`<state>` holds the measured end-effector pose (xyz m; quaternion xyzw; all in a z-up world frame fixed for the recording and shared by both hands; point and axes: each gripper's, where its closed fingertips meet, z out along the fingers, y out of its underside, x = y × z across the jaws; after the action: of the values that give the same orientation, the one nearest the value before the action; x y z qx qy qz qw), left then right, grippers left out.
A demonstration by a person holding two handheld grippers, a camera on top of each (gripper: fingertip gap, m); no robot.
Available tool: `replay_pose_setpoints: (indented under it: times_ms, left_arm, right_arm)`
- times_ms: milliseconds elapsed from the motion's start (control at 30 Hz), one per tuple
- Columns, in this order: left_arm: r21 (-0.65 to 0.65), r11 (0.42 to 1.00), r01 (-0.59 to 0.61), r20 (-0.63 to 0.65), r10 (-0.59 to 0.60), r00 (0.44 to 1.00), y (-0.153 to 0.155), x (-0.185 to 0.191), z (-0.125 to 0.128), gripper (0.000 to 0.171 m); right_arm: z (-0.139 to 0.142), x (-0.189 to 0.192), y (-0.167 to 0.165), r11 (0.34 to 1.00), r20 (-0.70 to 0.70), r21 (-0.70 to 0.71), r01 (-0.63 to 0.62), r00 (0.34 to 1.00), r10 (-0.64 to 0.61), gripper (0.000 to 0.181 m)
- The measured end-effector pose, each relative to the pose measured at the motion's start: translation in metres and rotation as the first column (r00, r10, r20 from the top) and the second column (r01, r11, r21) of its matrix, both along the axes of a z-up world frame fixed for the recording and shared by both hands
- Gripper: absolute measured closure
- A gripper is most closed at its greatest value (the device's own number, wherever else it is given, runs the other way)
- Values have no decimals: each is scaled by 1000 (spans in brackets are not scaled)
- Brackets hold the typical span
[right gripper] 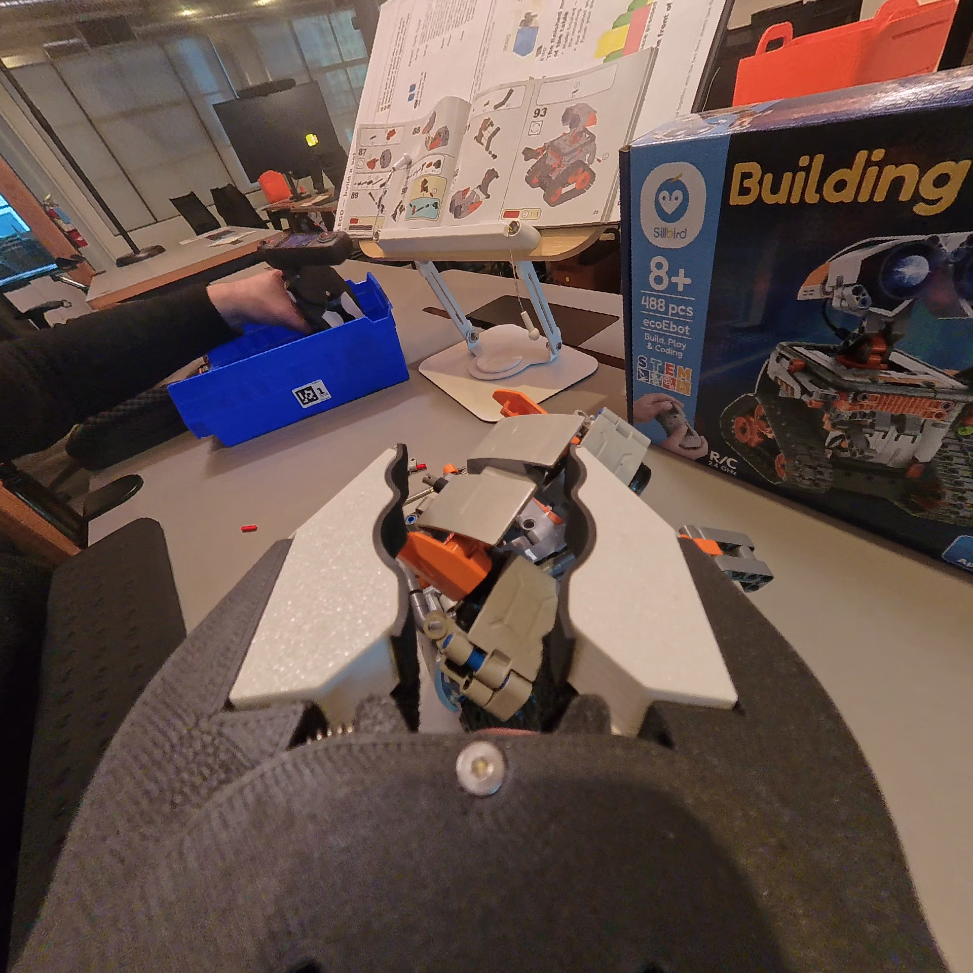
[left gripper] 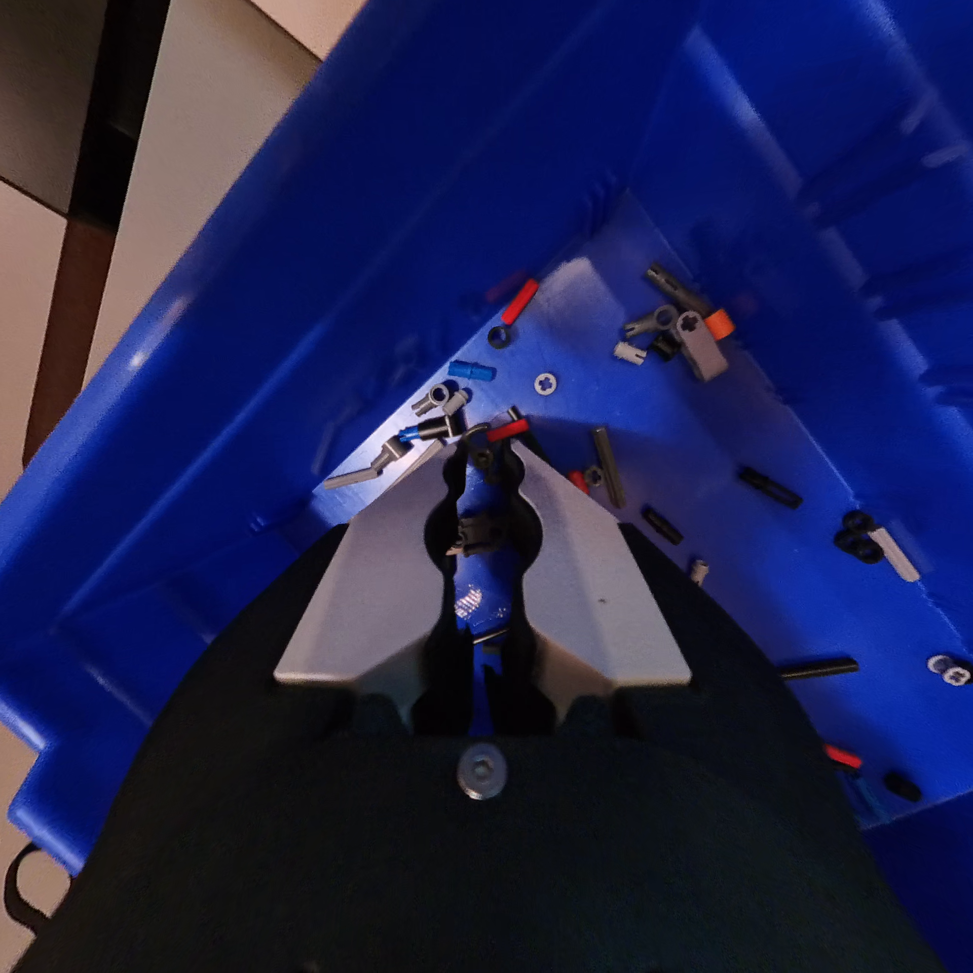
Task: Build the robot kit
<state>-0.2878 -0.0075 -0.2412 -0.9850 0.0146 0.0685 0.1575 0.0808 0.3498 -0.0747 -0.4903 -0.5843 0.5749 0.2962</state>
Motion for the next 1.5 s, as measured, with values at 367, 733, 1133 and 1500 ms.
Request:
replay_pose_setpoints:
  times_ms: [367, 733, 1133, 1500]
  left_arm:
    - [-20, 986, 166, -70, -167, 983, 1, 10, 0, 159]
    - [18, 942, 335, -89, -332, 939, 13, 28, 0, 163]
    - [77, 954, 291, -87, -284, 955, 9, 22, 10, 169]
    - [319, 857, 404, -161, -371, 915, 41, 123, 139, 170]
  right_arm:
    - [0, 0, 0, 1000, -3, 0, -5, 1000, 5, 122]
    - [0, 0, 0, 1000, -4, 2, -3, 1000, 3, 122]
    - [0, -2, 0, 1000, -3, 4, 2, 1000, -2, 123]
    - [0, -1, 1, 1000, -4, -6, 0, 1000, 0, 124]
